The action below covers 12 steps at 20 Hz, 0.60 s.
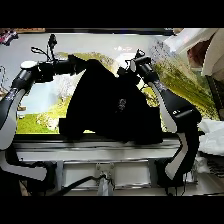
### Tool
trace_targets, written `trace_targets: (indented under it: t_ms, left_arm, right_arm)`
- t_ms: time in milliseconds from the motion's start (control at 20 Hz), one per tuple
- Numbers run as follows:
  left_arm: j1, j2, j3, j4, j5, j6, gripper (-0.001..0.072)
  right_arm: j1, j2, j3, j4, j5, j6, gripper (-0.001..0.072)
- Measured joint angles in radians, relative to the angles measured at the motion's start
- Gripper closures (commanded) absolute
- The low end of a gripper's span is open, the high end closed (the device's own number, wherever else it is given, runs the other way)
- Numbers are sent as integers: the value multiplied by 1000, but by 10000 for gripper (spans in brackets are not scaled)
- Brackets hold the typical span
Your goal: Fold the clothes and pants, and hang the long-sleeved shirts on hangers.
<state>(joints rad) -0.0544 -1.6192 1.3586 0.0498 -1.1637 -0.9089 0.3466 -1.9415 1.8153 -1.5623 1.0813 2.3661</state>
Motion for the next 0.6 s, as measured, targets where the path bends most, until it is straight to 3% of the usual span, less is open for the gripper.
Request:
trace_targets:
  t_ms: [200,350,450,600]
  left_arm:
    - [0,6,0,-10,-21,1,696]
    - [0,10,0,-12,-28,1,696]
    - [0,13,0,-13,-31,2,695]
    - [2,13,0,-14,-34,2,695]
  right_arm:
    - [-27,-14,0,-13,9,-3,303]
    - [-46,-22,0,-21,45,-31,308]
    - [-52,-26,0,-25,65,-53,378]
    - [-56,-30,0,-27,90,-91,381]
